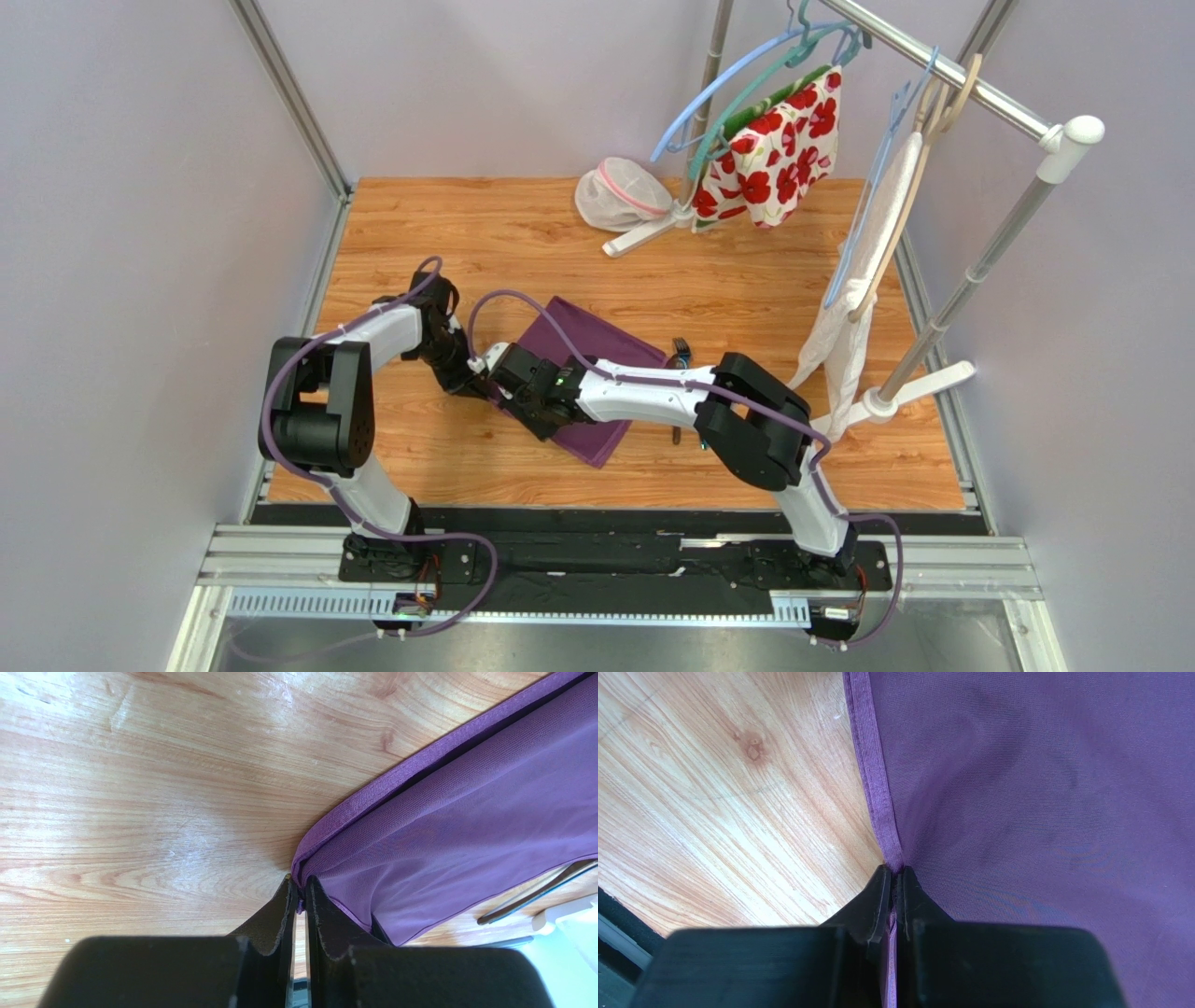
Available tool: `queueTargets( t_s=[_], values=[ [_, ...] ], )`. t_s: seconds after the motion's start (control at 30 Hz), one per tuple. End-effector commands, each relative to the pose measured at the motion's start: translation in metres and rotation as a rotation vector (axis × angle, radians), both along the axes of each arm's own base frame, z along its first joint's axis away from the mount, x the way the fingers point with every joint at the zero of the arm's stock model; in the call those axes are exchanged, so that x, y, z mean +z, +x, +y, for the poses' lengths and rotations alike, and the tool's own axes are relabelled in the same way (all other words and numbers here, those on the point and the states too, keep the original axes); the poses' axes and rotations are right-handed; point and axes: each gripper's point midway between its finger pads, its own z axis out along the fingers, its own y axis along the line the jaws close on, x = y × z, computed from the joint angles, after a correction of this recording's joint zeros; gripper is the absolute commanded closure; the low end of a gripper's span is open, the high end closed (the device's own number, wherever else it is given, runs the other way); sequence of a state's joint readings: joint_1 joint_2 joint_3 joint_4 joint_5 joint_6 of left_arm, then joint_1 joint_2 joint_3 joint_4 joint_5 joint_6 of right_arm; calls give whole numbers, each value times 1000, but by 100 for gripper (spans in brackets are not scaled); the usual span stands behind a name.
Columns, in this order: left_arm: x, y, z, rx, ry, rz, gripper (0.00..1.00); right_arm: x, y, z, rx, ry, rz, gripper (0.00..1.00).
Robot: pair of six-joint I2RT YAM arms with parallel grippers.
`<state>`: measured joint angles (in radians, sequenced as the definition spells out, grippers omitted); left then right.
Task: Fold the napkin into a case and place the utensils inside
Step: Fold the 2/3-rectangle-folded napkin at the center of the board.
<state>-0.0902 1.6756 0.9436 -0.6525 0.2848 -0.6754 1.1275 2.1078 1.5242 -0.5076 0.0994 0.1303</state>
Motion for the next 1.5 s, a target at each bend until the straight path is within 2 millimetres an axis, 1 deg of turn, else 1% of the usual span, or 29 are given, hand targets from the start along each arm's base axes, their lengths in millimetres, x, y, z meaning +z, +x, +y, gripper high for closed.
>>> queueTargets(
  t_s=[0.0,0.07,0.13,0.17,0.23,0.27,0.37,0.47,0.5,0.53,0.57,0.6,0.63,0.67,0.7,0.73,0.77,0.8,0.83,0.87,0.9,0.93,0.97,1.0,1.03,1.1,1.3,1.47],
  values=[
    [16,13,-1,6,1,-76,91,-55,-39,-30,34,-165,140,100],
    [19,12,3,22,13,-89,93,-42,-47,-20,58,-129,153,100],
    [25,10,7,40,20,-110,94,-28,-60,-6,86,-77,197,100],
    [28,10,11,54,26,-121,95,-18,-63,-1,94,-47,209,100],
    [37,9,16,69,35,-152,96,-3,-76,11,114,19,271,100],
    [39,6,18,73,40,-151,96,9,-84,18,132,68,308,100],
    [46,1,23,82,45,-161,98,33,-96,33,160,148,372,100],
    [51,-2,24,87,42,-163,100,50,-103,44,184,222,428,100],
    [56,0,24,87,39,-178,100,53,-101,45,181,244,446,100],
    [59,1,23,88,35,-185,100,51,-103,43,177,251,469,100],
    [62,3,23,94,33,-194,100,56,-103,45,175,285,499,100],
    [68,9,23,97,30,-213,100,58,-96,44,160,306,510,100],
    [71,11,21,97,24,-220,100,53,-95,38,146,307,536,100],
    [74,15,19,100,17,-227,100,57,-95,40,146,345,567,100],
    [79,24,16,97,11,-236,100,58,-85,34,123,364,578,100],
    [80,26,10,80,9,-238,100,60,-80,33,118,383,589,100],
    [82,30,5,76,6,-240,100,56,-82,27,113,385,620,100],
    [84,38,0,69,7,-242,100,61,-73,22,92,406,626,100],
    [84,40,-9,47,6,-241,100,62,-67,21,87,427,626,100],
    [84,43,-12,49,8,-235,100,58,-68,15,79,426,648,100],
    [82,49,-16,43,12,-232,100,57,-59,10,52,434,655,100],
    [81,51,-19,42,13,-226,100,59,-55,7,45,445,657,100],
    [79,52,-23,40,12,-217,100,53,-55,1,31,441,675,100],
    [77,56,-25,41,15,-212,100,52,-48,-4,6,452,682,100],
    [77,59,-26,43,23,-215,100,54,-45,-6,4,468,682,100],
    [76,66,-30,44,25,-214,100,50,-39,-12,-17,469,691,100],
    [71,85,-44,33,17,-202,100,43,-26,-22,-58,470,698,100],
    [71,94,-54,33,16,-206,100,37,-18,-33,-101,469,707,100]
  ],
)
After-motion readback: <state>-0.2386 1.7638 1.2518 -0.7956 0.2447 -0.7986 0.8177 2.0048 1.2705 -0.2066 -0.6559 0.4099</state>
